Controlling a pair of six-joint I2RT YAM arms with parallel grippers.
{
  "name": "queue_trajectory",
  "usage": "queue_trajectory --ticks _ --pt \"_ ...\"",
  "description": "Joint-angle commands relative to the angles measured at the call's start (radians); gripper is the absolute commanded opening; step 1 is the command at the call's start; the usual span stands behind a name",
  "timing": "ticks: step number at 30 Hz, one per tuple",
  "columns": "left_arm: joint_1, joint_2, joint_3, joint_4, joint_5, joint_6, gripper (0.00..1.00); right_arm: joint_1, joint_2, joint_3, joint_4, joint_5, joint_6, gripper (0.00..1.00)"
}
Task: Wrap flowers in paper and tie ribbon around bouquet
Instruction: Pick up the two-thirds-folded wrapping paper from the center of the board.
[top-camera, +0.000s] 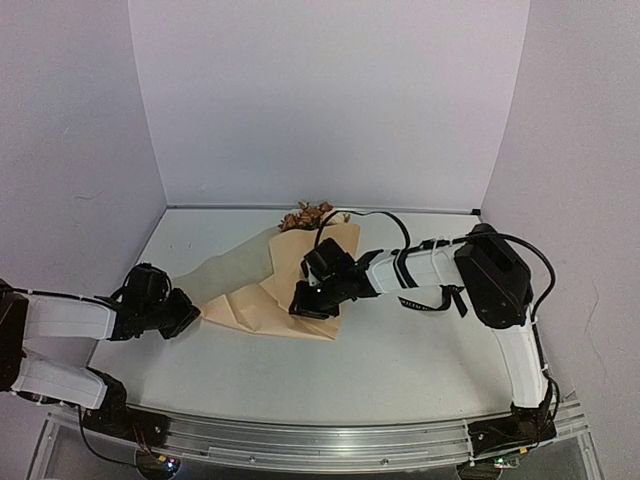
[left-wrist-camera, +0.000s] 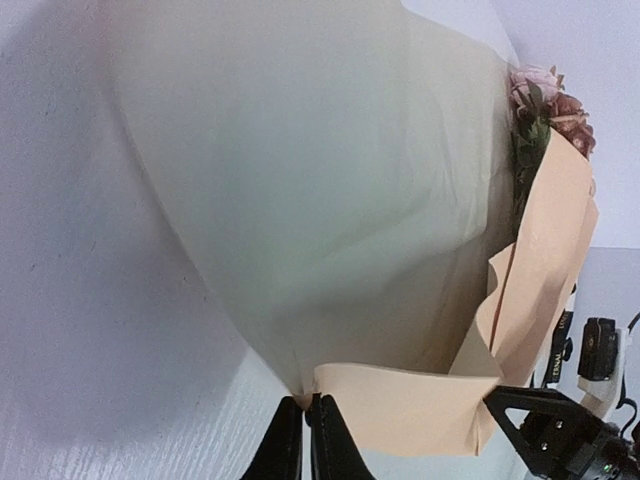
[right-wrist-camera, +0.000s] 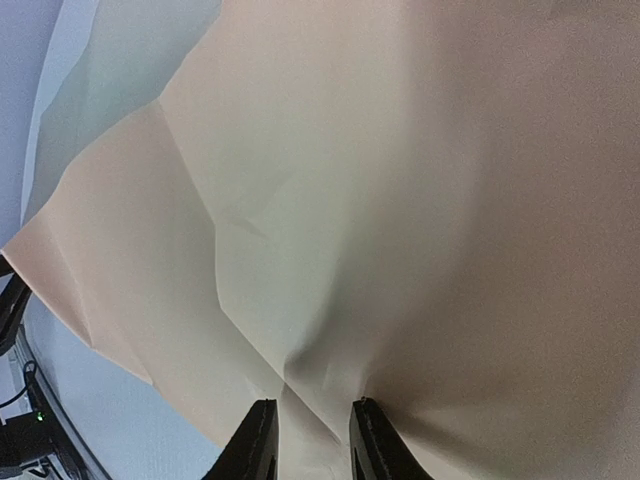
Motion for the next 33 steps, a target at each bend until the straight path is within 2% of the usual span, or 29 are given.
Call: queue_trajectory --ticks 1,12,17,23,28,33 --pt "0.005 -0.041 -0.012 0.038 0.005 0.047 0.02 0.009 0.033 0.056 -0.033 0.024 -0.015 0.28" --pt "0.003 -0.169 0.002 0.079 0.070 0.131 0.00 0.018 0.078 0.107 -0.077 0.040 -0.025 0.29" --pt "-0.007 -0.218 0.027 0.136 0.149 0.200 0.00 0.020 0.086 0.110 -0.083 0.049 -0.022 0.30" --pt "-0.031 -0.168 0.082 0.205 0.294 0.270 0.00 0.022 0.086 0.114 -0.092 0.063 -0.014 0.36" --pt "-0.032 -0.187 0.045 0.181 0.253 0.243 0.00 0.021 0.058 0.119 -0.087 0.076 -0.017 0.37" --pt "-0.032 -0.240 0.010 0.144 0.202 0.224 0.00 0.024 0.058 0.156 -0.084 0.084 -0.029 0.28"
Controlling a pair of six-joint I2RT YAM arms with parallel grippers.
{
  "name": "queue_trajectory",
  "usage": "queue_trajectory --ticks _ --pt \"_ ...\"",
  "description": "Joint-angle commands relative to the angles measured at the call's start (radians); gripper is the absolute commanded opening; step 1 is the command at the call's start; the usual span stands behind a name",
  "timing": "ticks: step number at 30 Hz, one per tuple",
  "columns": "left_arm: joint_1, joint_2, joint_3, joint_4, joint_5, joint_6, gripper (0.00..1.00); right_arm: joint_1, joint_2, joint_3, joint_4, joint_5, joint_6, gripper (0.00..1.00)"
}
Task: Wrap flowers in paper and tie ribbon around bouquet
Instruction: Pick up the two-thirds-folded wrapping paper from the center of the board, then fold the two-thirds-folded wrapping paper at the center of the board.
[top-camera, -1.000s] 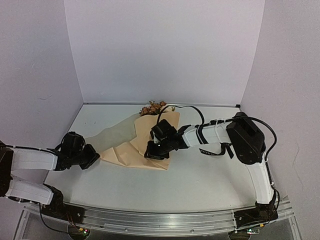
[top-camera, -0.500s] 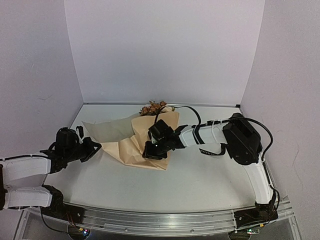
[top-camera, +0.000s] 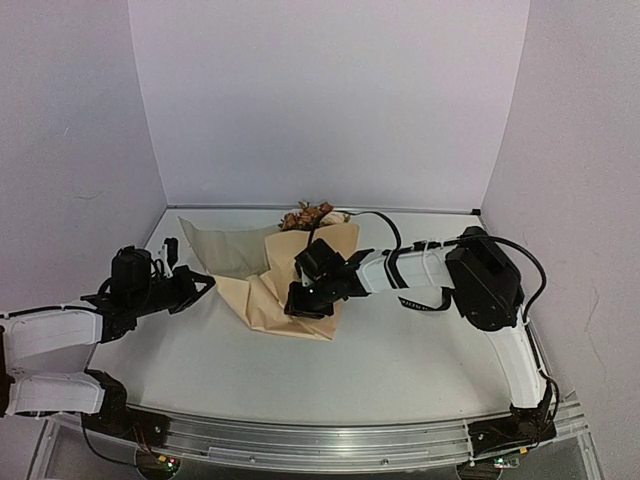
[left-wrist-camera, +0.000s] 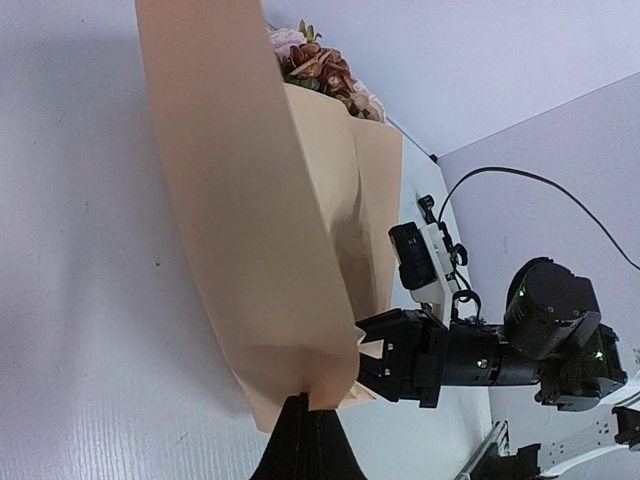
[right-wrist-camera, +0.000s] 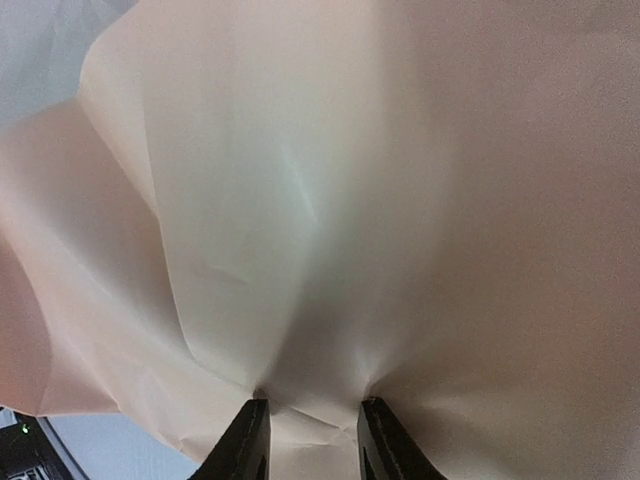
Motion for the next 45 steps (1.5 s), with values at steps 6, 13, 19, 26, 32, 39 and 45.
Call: queue_trajectory --ticks 6,13,19,26,32,39,45 --pt "-0.001 -0.069 -0.053 -0.052 -0.085 -0.041 0.00 0.013 0.022 0.094 -0.001 0.025 -0.018 0.25" --pt "-0.001 -0.043 -0.073 -0.013 -0.078 -0.068 0.00 0.022 0.091 0.168 -0.003 -0.006 -0.011 0.25" --pt "-0.001 -0.036 -0.019 0.034 0.021 0.004 0.00 0.023 0.142 0.203 -0.011 -0.018 0.001 0.25" --pt "-0.017 0.086 0.057 0.150 0.247 0.066 0.00 0.023 0.165 0.222 -0.010 -0.041 0.014 0.24" --pt "-0.061 0.267 0.155 0.134 0.303 0.109 0.00 0.023 0.104 0.211 -0.010 -0.034 0.004 0.24" --pt "-0.077 0.354 0.205 0.127 0.323 0.134 0.00 0.015 -0.030 0.153 -0.009 -0.009 -0.003 0.24" --pt "-0.085 0.387 0.234 0.109 0.340 0.158 0.00 0.004 -0.141 0.089 -0.010 0.016 -0.010 0.24"
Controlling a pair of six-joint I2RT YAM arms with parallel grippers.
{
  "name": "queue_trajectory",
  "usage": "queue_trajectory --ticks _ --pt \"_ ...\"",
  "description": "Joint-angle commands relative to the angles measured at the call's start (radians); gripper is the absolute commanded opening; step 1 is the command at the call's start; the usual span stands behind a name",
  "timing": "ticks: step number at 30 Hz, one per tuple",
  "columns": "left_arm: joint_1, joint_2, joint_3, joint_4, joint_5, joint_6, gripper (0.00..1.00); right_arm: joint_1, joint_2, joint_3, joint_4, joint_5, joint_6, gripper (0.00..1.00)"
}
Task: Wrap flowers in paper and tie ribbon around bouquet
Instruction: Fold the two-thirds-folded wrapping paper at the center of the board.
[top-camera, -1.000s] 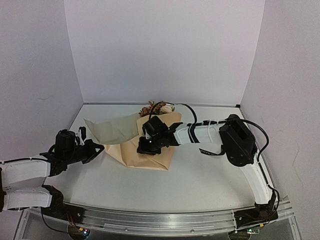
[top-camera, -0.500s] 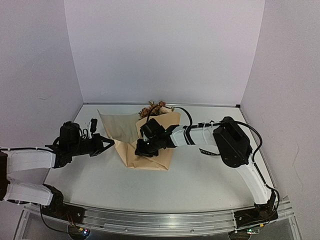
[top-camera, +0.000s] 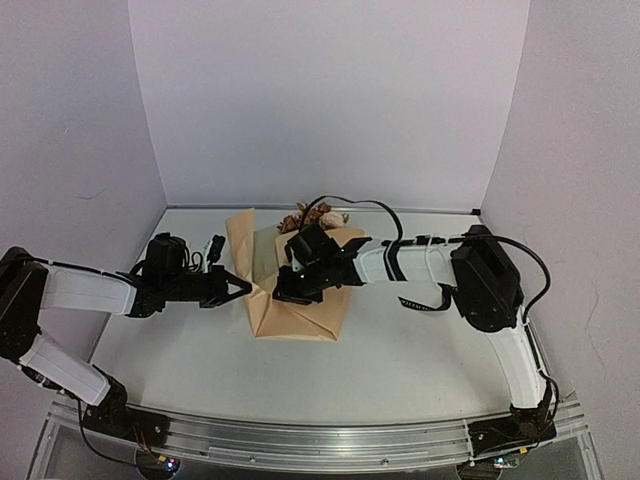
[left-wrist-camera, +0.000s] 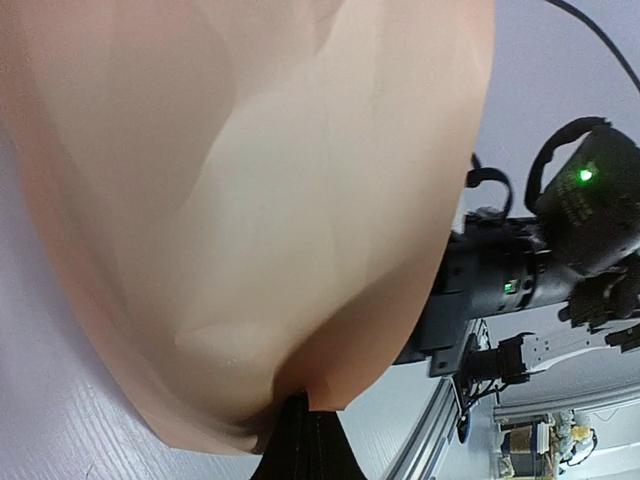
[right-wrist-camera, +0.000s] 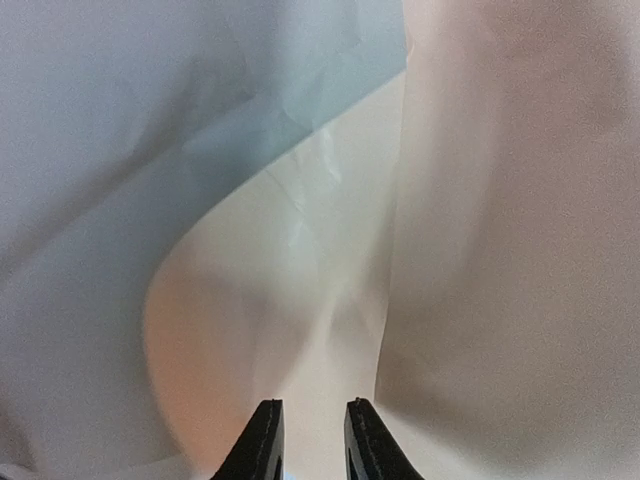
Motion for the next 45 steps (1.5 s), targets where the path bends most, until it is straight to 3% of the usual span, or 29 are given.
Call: queue_trajectory --ticks 1,8,11,17,31,45 --pt "-0.012 0.028 0.058 0.012 0.034 0.040 0.00 -0.012 -0.155 -0.047 0.009 0.044 -0.015 0.25" --pt "-0.041 0.078 0.106 0.003 0.059 0.066 0.00 -0.046 -0.387 -0.360 0.003 0.185 -0.015 0.36" --pt "-0.058 0.102 0.135 -0.018 0.072 0.091 0.00 -0.058 -0.449 -0.496 0.003 0.228 0.009 0.36" --pt "-0.079 0.153 0.201 -0.068 0.094 0.137 0.00 -0.060 -0.427 -0.597 0.058 0.222 0.045 0.34" --pt "-0.147 0.310 0.377 -0.207 0.170 0.232 0.00 -0.059 -0.283 -0.550 0.143 0.156 0.105 0.22" --pt "-0.204 0.508 0.526 -0.270 0.129 0.218 0.00 -0.059 -0.277 -0.571 0.189 0.149 0.160 0.20"
